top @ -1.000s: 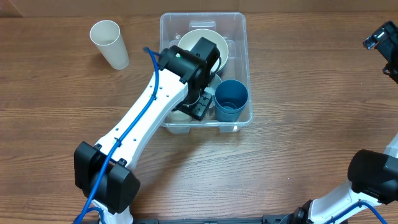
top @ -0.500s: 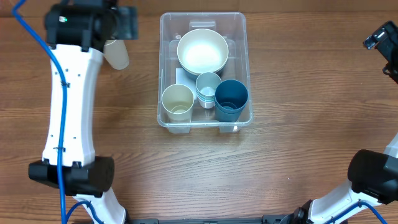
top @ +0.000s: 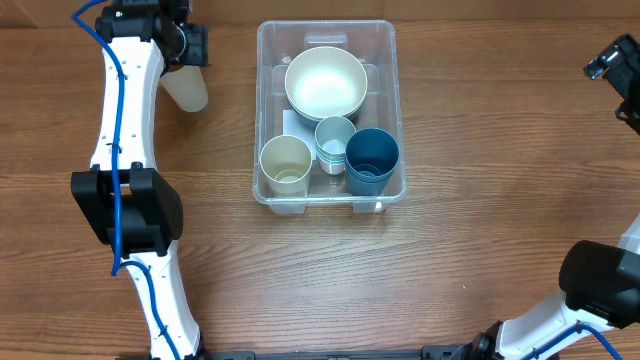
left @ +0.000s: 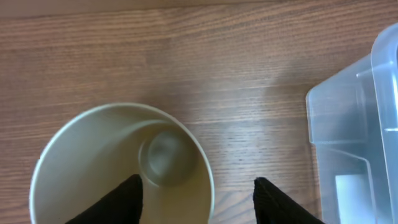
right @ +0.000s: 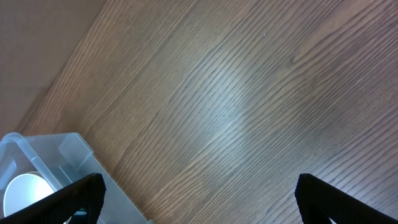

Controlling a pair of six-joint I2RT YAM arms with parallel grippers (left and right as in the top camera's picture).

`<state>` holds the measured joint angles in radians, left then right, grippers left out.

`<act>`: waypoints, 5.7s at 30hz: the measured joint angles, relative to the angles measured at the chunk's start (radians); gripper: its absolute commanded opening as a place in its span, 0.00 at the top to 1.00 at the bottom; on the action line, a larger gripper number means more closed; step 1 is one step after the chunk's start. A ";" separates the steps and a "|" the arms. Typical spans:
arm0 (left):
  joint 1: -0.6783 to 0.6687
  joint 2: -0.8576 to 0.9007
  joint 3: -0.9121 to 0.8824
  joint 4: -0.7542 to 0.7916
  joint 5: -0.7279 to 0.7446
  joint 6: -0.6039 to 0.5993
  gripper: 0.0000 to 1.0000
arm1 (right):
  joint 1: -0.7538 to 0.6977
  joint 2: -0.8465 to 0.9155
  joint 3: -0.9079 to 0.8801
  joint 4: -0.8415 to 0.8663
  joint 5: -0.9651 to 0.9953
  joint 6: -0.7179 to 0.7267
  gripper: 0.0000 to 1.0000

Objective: Pack container

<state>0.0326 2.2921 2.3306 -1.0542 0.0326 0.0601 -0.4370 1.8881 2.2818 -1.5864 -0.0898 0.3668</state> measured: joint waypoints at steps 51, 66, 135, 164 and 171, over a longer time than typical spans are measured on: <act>-0.548 -0.388 0.003 -0.636 0.063 -0.110 0.96 | 0.000 0.000 0.000 0.000 0.000 0.000 0.00; -0.548 -0.388 -0.041 -0.636 -0.003 -0.125 0.51 | 0.000 0.000 0.000 0.000 0.000 0.000 0.00; 0.055 -2.277 -2.322 0.997 0.159 -0.211 0.00 | 0.000 0.000 0.000 0.000 0.000 0.000 0.00; 0.055 -2.277 -2.322 0.999 0.159 -0.211 0.00 | 0.450 -1.286 -1.641 1.522 0.052 -0.241 0.00; 0.055 -2.279 -2.323 0.997 0.159 -0.211 0.00 | 0.450 -1.732 -2.103 1.518 0.019 -0.241 0.00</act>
<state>0.0875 0.0132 0.0078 -0.0574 0.1913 -0.1509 0.0128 0.1558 0.1787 -0.0681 -0.0711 0.1261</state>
